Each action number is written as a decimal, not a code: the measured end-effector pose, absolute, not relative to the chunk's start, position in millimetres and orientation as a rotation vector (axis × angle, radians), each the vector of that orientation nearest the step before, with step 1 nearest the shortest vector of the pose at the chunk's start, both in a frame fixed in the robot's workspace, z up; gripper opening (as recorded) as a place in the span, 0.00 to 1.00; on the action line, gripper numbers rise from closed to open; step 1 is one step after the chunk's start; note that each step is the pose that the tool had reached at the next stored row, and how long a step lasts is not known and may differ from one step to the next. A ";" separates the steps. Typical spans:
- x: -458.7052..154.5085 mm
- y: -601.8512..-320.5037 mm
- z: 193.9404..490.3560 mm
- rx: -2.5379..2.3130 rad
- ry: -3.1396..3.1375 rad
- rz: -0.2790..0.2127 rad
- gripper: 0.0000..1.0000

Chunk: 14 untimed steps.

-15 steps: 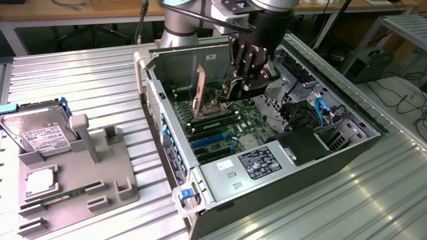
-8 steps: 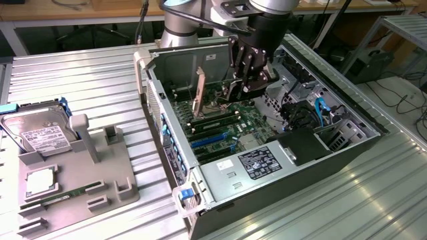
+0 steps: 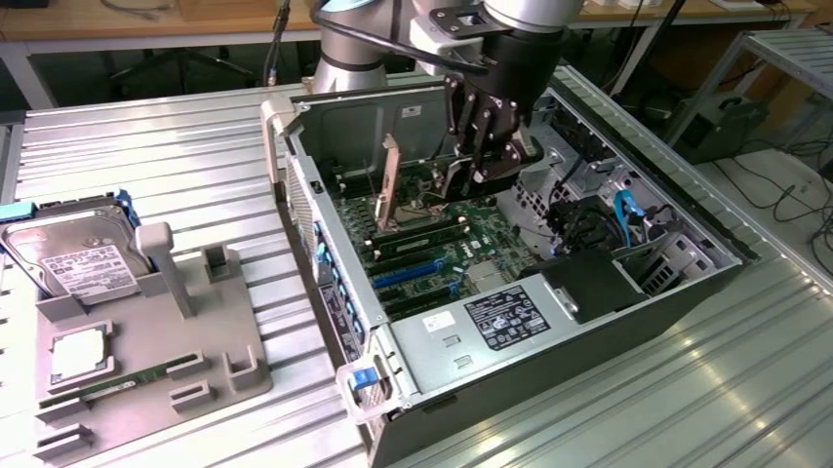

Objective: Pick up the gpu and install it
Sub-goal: 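Insert the gpu into the slot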

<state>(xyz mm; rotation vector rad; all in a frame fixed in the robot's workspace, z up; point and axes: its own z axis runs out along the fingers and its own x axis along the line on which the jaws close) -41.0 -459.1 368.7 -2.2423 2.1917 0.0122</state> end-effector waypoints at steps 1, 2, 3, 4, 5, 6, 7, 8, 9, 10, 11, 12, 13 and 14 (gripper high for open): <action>-41.1 -459.1 368.4 -2.242 2.192 0.012 0.27; -41.2 -459.0 368.1 -2.242 2.191 0.012 0.27; -41.3 -459.0 367.6 -2.242 2.191 0.012 0.27; -41.5 -459.1 366.9 -2.242 2.191 0.012 0.27; -42.0 -459.1 365.8 -2.242 2.191 0.012 0.27; -42.3 -459.0 364.8 -2.242 2.191 0.011 0.27; -42.4 -459.1 363.8 -2.241 2.191 0.010 0.27; -42.7 -459.0 362.0 -2.240 2.190 0.008 0.27; -43.0 -459.0 359.9 -2.240 2.190 0.007 0.27; -43.1 -459.0 357.7 -2.240 2.190 0.007 0.27; -43.1 -459.0 356.0 -2.240 2.189 0.007 0.27; -43.1 -459.0 354.1 -2.240 2.189 0.007 0.27; -43.1 -459.0 351.3 -2.240 2.190 0.006 0.27; -43.1 -459.0 349.2 -2.240 2.190 0.006 0.27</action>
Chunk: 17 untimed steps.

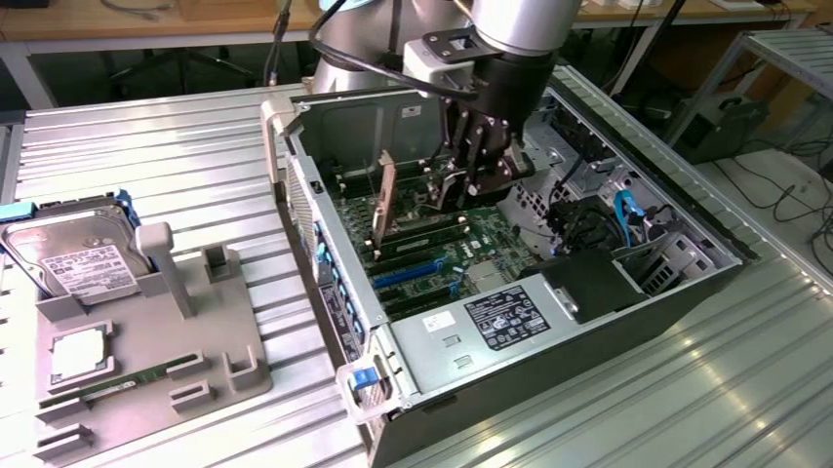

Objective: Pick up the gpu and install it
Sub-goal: 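Insert the gpu into the slot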

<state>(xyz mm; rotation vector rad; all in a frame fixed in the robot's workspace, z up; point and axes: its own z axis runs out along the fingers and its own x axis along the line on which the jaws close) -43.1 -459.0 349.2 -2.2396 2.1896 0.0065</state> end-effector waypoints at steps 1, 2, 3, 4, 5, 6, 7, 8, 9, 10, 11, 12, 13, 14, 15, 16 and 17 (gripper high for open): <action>-43.1 -459.1 347.4 -2.240 2.190 0.006 0.27; -43.2 -459.2 344.5 -2.240 2.189 0.006 0.27; -43.1 -459.2 342.8 -2.240 2.190 0.006 0.27; -43.1 -459.2 340.8 -2.239 2.190 0.006 0.27; -43.1 -459.2 339.0 -2.239 2.190 0.006 0.27; -43.1 -459.2 337.6 -2.234 2.194 0.006 0.27; -43.1 -459.2 336.3 -2.229 2.199 0.005 0.27; -43.0 -459.2 335.1 -2.223 2.204 0.005 0.27; -43.1 -459.2 334.0 -2.218 2.209 0.004 0.27; -43.2 -459.2 332.9 -2.213 2.214 0.004 0.27; -44.3 -459.2 327.6 -2.203 2.226 0.006 0.27; -44.5 -459.2 322.1 -2.202 2.225 0.009 0.27; -44.5 -459.2 322.0 -2.201 2.225 0.009 0.27; -44.5 -459.2 322.0 -2.202 2.225 0.009 0.27; -44.5 -459.2 321.8 -2.201 2.225 0.009 0.27; -44.6 -457.9 317.3 -2.194 2.231 0.009 0.27; -45.0 -457.1 307.8 -2.185 2.228 -0.006 0.27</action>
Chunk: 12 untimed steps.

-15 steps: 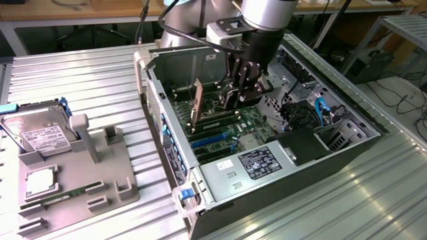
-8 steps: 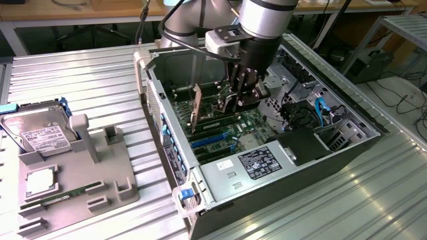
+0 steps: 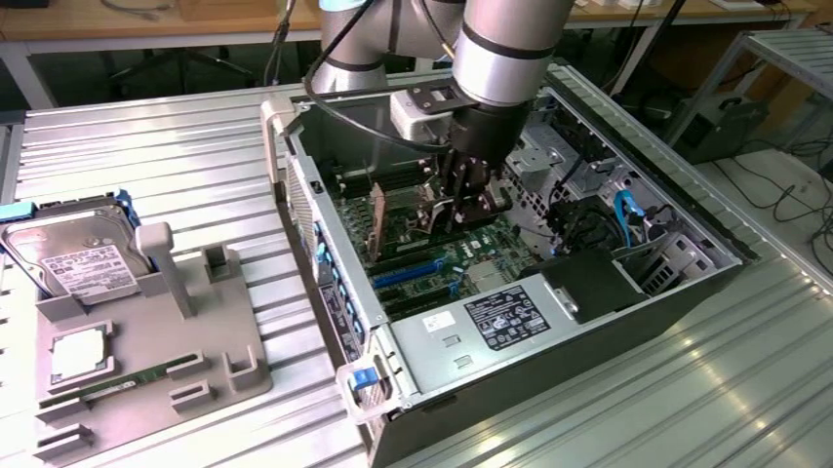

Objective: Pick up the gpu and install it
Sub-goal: 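Insert the gpu into the slot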

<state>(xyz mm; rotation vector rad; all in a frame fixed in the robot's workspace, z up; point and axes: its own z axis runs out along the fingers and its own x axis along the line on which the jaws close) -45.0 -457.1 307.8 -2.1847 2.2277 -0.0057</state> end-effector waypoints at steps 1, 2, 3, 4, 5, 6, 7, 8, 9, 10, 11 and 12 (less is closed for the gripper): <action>-47.9 -454.4 300.6 -2.201 2.203 -0.014 0.27; -48.2 -454.1 288.5 -2.214 2.188 -0.016 0.27; -48.3 -454.2 288.5 -2.215 2.189 -0.019 0.27; -48.3 -454.2 288.5 -2.215 2.188 -0.019 0.27; -48.3 -454.1 288.5 -2.216 2.188 -0.019 0.27; -48.3 -454.1 288.5 -2.216 2.188 -0.019 0.27; -48.3 -454.1 288.5 -2.216 2.188 -0.019 0.27; -48.3 -454.1 288.5 -2.216 2.188 -0.019 0.27; -48.4 -454.1 288.5 -2.216 2.188 -0.019 0.27; -48.7 -454.1 288.5 -2.216 2.188 -0.019 0.27; -49.0 -453.9 288.4 -2.216 2.188 -0.019 0.27; -49.2 -453.9 288.3 -2.216 2.188 -0.019 0.27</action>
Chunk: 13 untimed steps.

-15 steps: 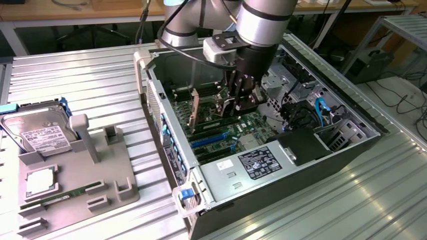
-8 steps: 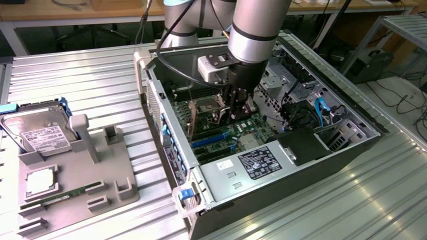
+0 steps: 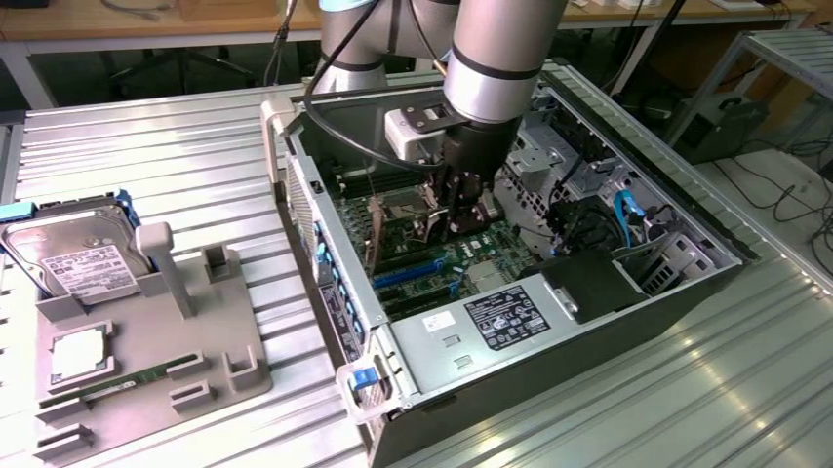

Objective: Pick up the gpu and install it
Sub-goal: 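Insert the gpu into the slot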

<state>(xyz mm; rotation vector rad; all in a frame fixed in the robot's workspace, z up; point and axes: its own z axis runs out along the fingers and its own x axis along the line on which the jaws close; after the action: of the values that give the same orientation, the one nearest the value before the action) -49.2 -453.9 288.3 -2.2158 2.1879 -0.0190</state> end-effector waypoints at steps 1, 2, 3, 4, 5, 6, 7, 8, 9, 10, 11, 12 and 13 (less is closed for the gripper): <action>-49.1 -453.9 288.1 -2.216 2.188 -0.019 0.27; -49.2 -453.9 287.7 -2.216 2.188 -0.019 0.27; -49.2 -454.1 287.4 -2.215 2.189 -0.019 0.27; -49.6 -454.2 287.1 -2.215 2.189 -0.019 0.27; -50.5 -454.2 286.8 -2.215 2.189 -0.019 0.27; -51.4 -454.1 286.3 -2.215 2.189 -0.019 0.27; -53.1 -454.2 285.7 -2.215 2.189 -0.019 0.27; -54.2 -454.1 285.3 -2.215 2.189 -0.019 0.27; -55.9 -454.1 283.9 -2.214 2.188 -0.020 0.27; -56.7 -454.1 283.3 -2.213 2.187 -0.024 0.27; -57.4 -454.2 282.6 -2.210 2.184 -0.030 0.27; -57.8 -454.1 281.9 -2.208 2.182 -0.034 0.27; -58.1 -454.1 281.1 -2.206 2.181 -0.037 0.27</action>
<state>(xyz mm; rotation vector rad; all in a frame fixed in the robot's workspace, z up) -58.1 -454.1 281.1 -2.2063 2.1807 -0.0371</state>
